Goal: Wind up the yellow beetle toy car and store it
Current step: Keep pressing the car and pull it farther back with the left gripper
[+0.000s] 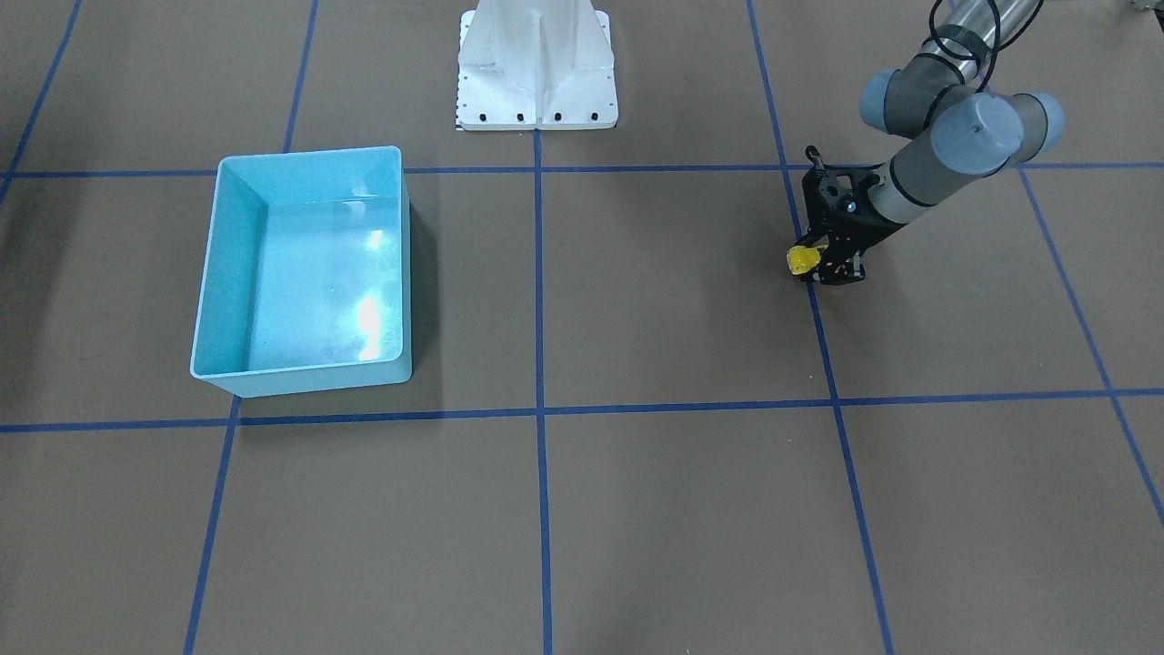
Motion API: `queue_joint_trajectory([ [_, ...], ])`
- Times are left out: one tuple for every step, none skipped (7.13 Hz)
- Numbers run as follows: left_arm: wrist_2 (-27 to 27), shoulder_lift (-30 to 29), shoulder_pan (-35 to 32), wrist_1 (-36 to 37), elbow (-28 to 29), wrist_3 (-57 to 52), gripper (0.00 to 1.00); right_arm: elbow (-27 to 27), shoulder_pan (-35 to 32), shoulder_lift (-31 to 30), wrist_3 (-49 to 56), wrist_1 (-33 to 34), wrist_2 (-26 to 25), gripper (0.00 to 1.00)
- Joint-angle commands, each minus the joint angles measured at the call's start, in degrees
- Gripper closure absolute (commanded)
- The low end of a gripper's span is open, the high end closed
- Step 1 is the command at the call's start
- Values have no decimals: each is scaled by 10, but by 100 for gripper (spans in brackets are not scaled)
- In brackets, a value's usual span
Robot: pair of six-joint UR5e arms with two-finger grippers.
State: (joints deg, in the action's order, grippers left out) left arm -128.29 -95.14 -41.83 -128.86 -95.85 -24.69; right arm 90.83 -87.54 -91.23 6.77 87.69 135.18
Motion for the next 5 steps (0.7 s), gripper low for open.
queue_joint_trajectory([
  [-12,1,0,-14,14,-1,100,0,0,0,0,0,0,0],
  [-27,1,-1,-45,35,0,100,1,0,0,0,0,0,0],
  [-34,5,-4,-53,38,0,100,1,0,0,0,0,0,0],
  [-38,12,-6,-62,39,0,100,0,0,0,0,0,0,0],
  [-44,18,-11,-70,39,-1,100,0,0,0,0,0,0,0],
])
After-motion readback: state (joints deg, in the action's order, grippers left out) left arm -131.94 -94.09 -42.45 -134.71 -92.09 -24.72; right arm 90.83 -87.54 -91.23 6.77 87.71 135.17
